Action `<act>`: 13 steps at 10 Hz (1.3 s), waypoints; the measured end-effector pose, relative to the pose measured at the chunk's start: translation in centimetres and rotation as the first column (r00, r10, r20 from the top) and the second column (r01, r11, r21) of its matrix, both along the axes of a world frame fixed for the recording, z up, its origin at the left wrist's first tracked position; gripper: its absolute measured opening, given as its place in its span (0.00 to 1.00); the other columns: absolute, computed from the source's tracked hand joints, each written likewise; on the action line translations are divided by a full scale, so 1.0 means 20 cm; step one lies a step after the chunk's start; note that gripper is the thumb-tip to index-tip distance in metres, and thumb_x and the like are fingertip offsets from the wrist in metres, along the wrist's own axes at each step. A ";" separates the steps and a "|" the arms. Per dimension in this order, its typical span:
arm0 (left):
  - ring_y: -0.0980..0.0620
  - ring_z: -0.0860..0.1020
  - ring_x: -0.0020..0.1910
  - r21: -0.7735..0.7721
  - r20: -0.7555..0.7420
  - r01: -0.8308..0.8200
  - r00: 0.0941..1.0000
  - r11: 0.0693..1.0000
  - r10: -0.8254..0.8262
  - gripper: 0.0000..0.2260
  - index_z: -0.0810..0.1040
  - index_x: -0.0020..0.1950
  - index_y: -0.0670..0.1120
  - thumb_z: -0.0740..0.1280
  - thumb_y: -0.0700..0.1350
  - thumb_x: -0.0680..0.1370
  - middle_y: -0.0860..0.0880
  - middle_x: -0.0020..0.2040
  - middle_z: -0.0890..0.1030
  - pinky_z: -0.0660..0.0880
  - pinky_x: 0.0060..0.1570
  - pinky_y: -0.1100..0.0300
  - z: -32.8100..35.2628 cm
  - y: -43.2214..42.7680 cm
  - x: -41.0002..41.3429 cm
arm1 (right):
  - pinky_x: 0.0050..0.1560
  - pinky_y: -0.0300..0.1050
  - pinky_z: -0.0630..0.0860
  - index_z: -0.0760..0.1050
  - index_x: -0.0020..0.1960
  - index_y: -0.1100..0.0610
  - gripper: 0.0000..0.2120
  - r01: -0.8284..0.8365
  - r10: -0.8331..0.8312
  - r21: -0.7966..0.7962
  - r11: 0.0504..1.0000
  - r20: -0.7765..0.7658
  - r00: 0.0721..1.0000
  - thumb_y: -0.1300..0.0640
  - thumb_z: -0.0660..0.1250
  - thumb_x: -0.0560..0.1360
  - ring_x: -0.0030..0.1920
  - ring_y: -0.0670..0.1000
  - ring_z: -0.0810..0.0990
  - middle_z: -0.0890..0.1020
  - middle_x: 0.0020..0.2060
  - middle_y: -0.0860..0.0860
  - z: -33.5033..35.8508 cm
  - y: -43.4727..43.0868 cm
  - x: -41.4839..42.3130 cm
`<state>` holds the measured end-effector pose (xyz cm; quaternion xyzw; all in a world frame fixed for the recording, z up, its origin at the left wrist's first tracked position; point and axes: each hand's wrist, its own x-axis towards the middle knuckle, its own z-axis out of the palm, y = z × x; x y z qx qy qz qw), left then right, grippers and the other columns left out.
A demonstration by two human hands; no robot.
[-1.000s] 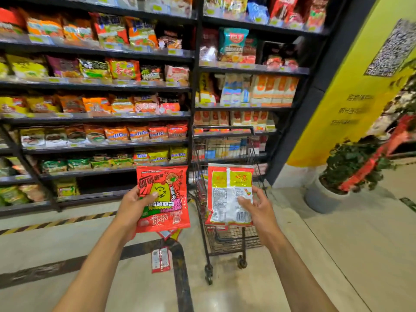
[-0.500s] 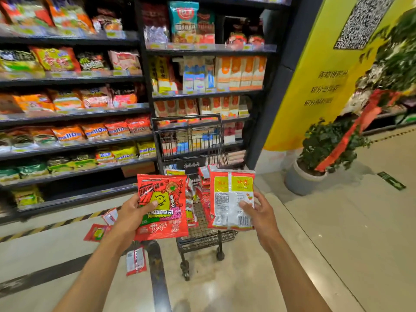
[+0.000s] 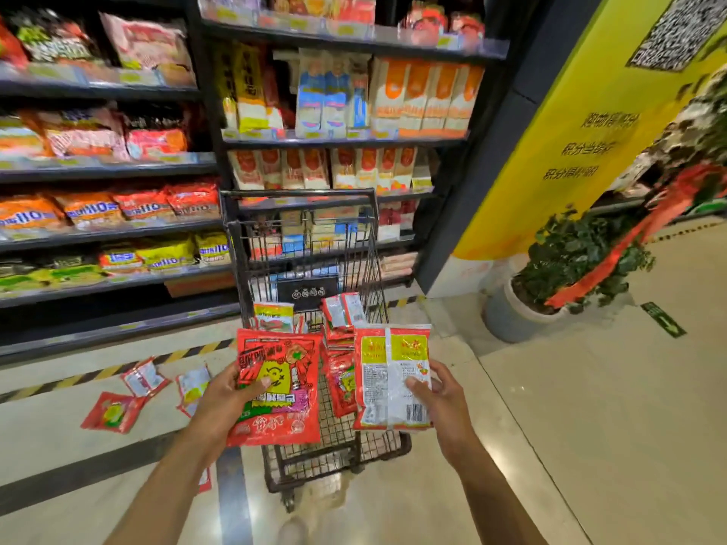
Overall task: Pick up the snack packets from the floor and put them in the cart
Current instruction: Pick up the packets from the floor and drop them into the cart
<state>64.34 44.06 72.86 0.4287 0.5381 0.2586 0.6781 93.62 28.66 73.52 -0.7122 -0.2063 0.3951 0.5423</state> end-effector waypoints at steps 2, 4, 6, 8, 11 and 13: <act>0.44 0.86 0.53 -0.117 -0.076 -0.050 0.996 0.992 0.041 0.15 0.80 0.63 0.54 0.74 0.42 0.78 0.50 0.55 0.88 0.82 0.55 0.37 -0.25 0.27 0.18 | 0.42 0.46 0.85 0.80 0.60 0.55 0.12 -0.055 0.054 -0.134 0.989 -0.009 0.998 0.63 0.73 0.78 0.50 0.54 0.89 0.89 0.51 0.51 -0.23 0.30 0.13; 0.42 0.83 0.60 -0.237 -0.171 -0.106 0.983 0.966 0.066 0.20 0.77 0.68 0.55 0.73 0.40 0.79 0.48 0.61 0.85 0.78 0.61 0.33 -0.63 0.49 0.34 | 0.50 0.50 0.85 0.80 0.63 0.54 0.13 -0.152 0.139 -0.275 0.949 -0.067 0.988 0.63 0.72 0.79 0.53 0.52 0.88 0.88 0.53 0.47 -0.65 0.59 0.32; 0.40 0.83 0.55 -0.343 -0.348 -0.186 0.936 0.921 0.059 0.17 0.78 0.57 0.57 0.69 0.33 0.80 0.45 0.54 0.85 0.81 0.54 0.42 -0.90 0.67 0.51 | 0.45 0.43 0.82 0.79 0.60 0.55 0.12 -0.212 0.266 -0.472 0.856 0.050 0.963 0.69 0.68 0.80 0.45 0.52 0.85 0.87 0.48 0.49 -1.12 0.84 0.43; 0.42 0.81 0.48 -0.335 -0.536 -0.199 0.844 0.921 -0.012 0.18 0.72 0.70 0.45 0.64 0.30 0.82 0.38 0.56 0.83 0.79 0.53 0.40 -1.43 0.84 0.62 | 0.53 0.44 0.76 0.67 0.73 0.48 0.21 -0.237 0.278 -0.604 0.761 -0.027 0.960 0.52 0.67 0.82 0.52 0.51 0.80 0.79 0.53 0.47 -1.51 1.01 0.40; 0.29 0.79 0.59 -0.267 -0.756 -0.090 0.638 0.959 -0.151 0.24 0.62 0.78 0.46 0.62 0.37 0.82 0.33 0.62 0.80 0.76 0.56 0.40 -2.02 0.89 0.69 | 0.41 0.40 0.81 0.71 0.72 0.49 0.17 -0.177 0.316 -0.662 0.729 0.095 0.944 0.57 0.63 0.84 0.47 0.52 0.84 0.83 0.52 0.50 -2.11 1.13 0.43; 0.35 0.61 0.78 -0.037 -0.827 -0.025 0.562 0.999 -0.017 0.38 0.49 0.84 0.49 0.60 0.38 0.76 0.38 0.80 0.59 0.64 0.74 0.35 -2.09 0.83 0.73 | 0.53 0.52 0.77 0.62 0.80 0.55 0.24 -0.196 0.588 -0.756 0.624 0.289 0.755 0.57 0.58 0.85 0.63 0.62 0.78 0.73 0.69 0.58 -2.26 1.15 0.43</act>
